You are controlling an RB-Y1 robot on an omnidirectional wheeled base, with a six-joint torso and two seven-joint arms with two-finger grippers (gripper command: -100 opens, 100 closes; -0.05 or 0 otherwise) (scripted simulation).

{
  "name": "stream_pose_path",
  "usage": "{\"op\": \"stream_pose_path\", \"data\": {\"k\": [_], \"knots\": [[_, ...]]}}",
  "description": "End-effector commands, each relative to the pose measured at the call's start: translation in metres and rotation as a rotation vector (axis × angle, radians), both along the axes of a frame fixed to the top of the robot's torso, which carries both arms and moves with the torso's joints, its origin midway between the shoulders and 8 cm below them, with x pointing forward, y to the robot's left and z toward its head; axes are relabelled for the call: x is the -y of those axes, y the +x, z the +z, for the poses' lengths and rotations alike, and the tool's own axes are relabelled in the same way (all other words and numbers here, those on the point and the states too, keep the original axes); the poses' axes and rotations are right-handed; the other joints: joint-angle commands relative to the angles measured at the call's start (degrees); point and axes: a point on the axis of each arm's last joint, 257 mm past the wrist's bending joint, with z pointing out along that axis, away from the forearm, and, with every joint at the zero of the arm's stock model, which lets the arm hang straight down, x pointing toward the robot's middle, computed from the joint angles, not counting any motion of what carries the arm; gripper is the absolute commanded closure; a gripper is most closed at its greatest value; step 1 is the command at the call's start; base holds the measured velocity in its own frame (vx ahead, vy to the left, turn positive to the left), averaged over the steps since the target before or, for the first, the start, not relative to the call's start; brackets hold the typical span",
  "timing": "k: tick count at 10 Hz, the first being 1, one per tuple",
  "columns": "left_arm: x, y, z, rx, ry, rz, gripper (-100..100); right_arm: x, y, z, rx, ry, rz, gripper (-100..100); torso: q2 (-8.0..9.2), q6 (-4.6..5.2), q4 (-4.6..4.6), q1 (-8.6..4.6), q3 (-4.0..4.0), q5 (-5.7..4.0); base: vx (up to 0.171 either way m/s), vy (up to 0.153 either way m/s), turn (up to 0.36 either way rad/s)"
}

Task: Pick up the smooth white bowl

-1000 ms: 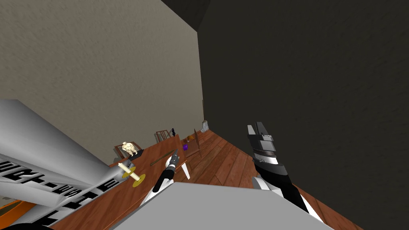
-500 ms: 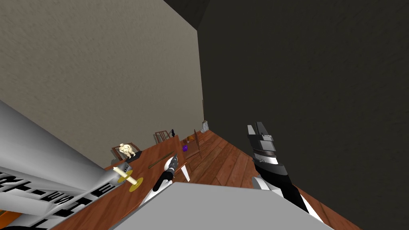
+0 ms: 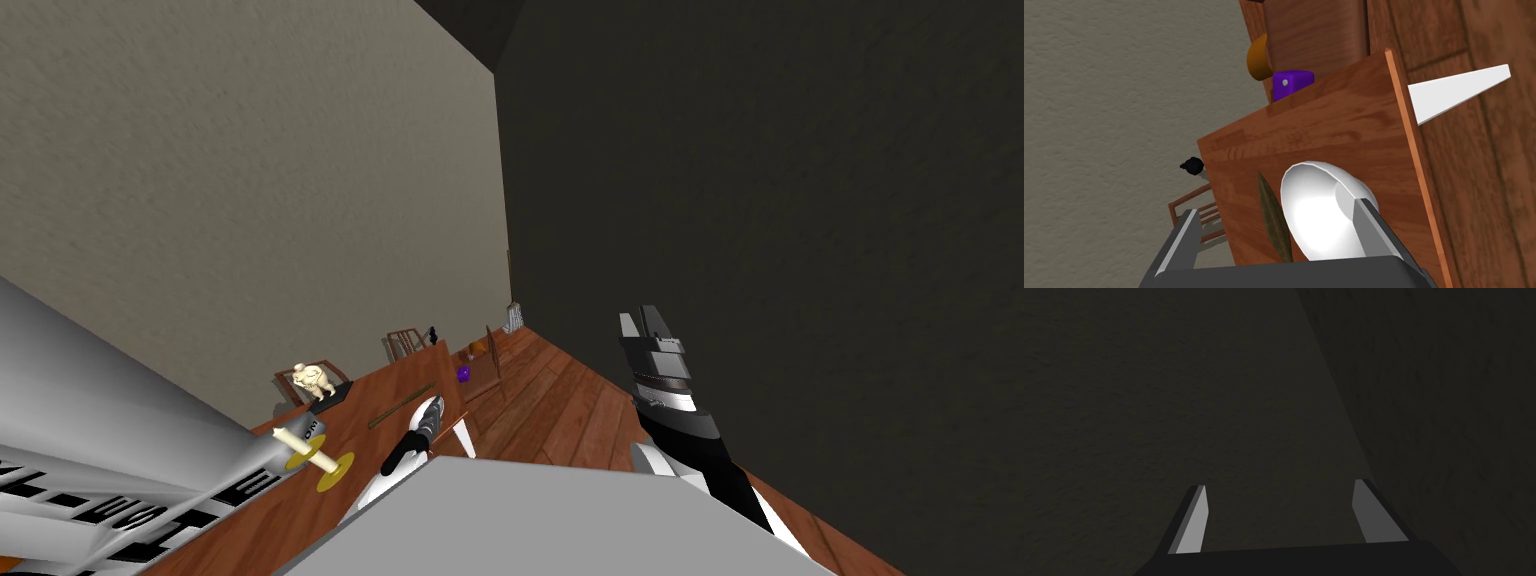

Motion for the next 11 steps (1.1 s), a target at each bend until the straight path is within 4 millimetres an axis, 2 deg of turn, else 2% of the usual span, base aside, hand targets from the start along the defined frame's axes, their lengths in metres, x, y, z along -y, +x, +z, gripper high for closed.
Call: {"op": "stream_pose_path", "data": {"k": [1,3,6,7,8,10,11], "knots": [[-0.004,-0.009,-0.01,-0.032,-0.011,0.009,-100,0.0,0.0,0.0,0.0,0.0,0.0,0,0.0,0.0,0.0,0.0,0.0,0.0,0.034,0.022,-0.001],[-0.017,-0.026,-0.032,-0.118,-0.045,0.04,-100,0.0,0.0,0.0,0.0,0.0,0.0,0,0.05,-0.01,0.01,0.02,0.03,0.0,0.05,0.038,-0.001],[-0.024,-0.041,-0.046,-0.173,-0.062,0.061,-100,0.0,0.0,0.0,0.0,0.0,0.0,0,0.01,0.0,0.0,0.02,0.0,0.0,0.044,0.029,-0.004],[-0.03,-0.052,-0.056,-0.215,-0.077,0.078,-100,0.0,0.0,0.0,0.0,0.0,0.0,0,0.04,0.0,0.0,-0.01,0.02,0.0,0.05,0.024,-0.004],[-0.03,-0.052,-0.056,-0.215,-0.077,0.078,-100,0.0,0.0,0.0,0.0,0.0,0.0,0,0.01,0.0,0.0,0.0,0.01,0.0,0.041,0.023,-0.003],[-0.037,-0.074,-0.072,-0.29,-0.105,0.11,-100,0.0,0.0,0.0,0.0,0.0,0.0,0,0.02,0.0,0.01,0.0,0.01,0.0,0.051,0.039,-0.008],[-0.037,-0.074,-0.072,-0.29,-0.105,0.11,-100,0.0,0.0,0.0,0.0,0.0,0.0,0,-0.01,-0.01,0.0,0.07,-0.01,0.01,0.048,0.04,-0.006]]}}
